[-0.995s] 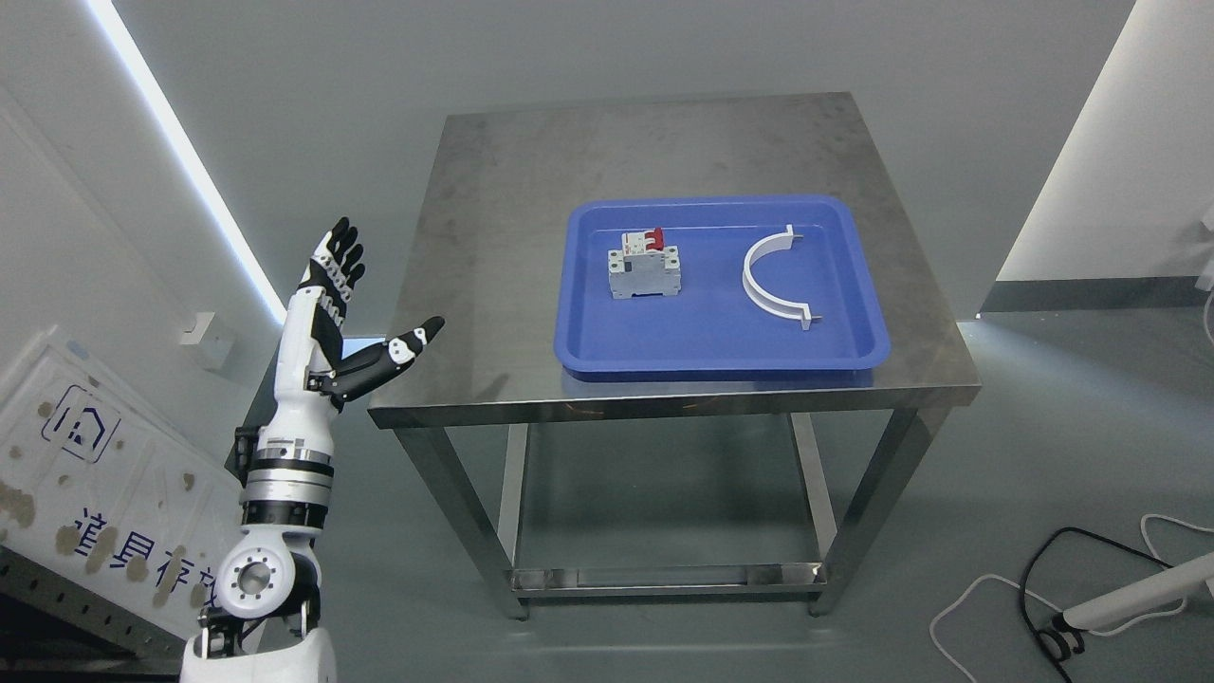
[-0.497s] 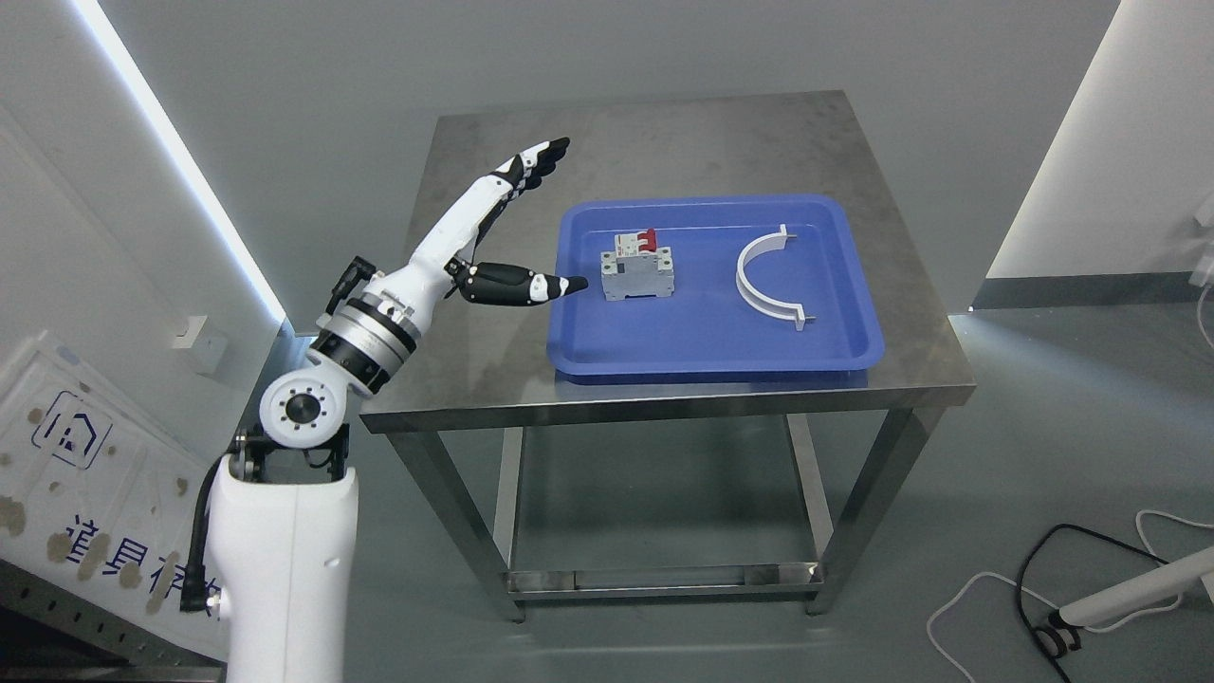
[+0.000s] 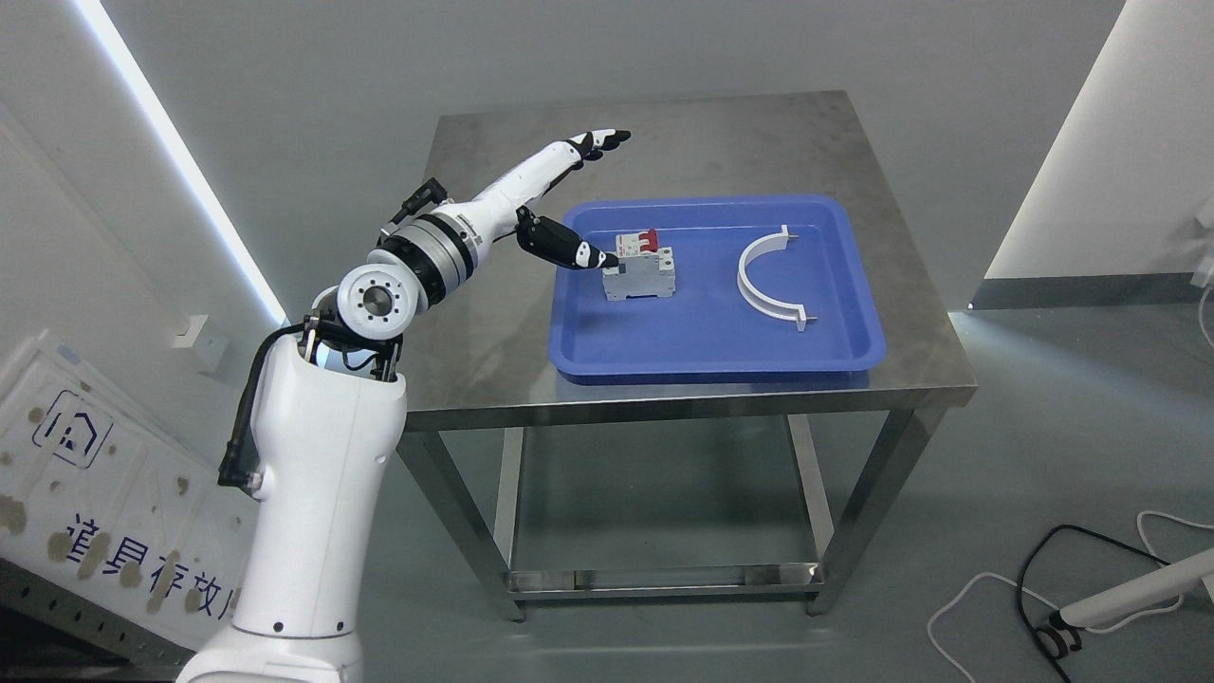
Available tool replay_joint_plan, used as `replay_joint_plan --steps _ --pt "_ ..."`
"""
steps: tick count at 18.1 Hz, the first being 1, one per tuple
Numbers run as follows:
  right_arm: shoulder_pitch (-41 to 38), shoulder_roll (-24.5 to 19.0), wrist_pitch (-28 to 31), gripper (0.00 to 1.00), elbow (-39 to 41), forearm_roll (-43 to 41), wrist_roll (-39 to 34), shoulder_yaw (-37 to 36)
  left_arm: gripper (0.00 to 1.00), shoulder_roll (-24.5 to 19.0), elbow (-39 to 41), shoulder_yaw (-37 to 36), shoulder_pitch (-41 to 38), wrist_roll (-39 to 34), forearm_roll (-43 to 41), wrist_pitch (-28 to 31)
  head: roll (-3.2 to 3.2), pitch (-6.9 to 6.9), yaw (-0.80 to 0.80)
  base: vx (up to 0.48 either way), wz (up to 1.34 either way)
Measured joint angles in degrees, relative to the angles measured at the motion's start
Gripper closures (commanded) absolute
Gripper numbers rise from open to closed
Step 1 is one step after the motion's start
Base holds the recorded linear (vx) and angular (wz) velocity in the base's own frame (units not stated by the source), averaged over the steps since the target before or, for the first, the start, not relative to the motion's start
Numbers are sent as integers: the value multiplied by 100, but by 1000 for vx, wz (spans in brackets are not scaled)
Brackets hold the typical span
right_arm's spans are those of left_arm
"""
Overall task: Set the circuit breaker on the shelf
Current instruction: 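Close the left hand around the circuit breaker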
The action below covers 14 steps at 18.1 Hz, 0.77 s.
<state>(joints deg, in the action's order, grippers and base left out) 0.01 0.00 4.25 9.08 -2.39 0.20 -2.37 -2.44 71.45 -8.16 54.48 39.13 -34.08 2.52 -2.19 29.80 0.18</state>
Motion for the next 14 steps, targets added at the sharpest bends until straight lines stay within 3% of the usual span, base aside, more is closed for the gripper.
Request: replay_joint_plan --steps 14 --pt "-1 0 0 0 0 -1 22 0 23 181 -1610 -819 668 2 -713 236 0 0 0 4 -4"
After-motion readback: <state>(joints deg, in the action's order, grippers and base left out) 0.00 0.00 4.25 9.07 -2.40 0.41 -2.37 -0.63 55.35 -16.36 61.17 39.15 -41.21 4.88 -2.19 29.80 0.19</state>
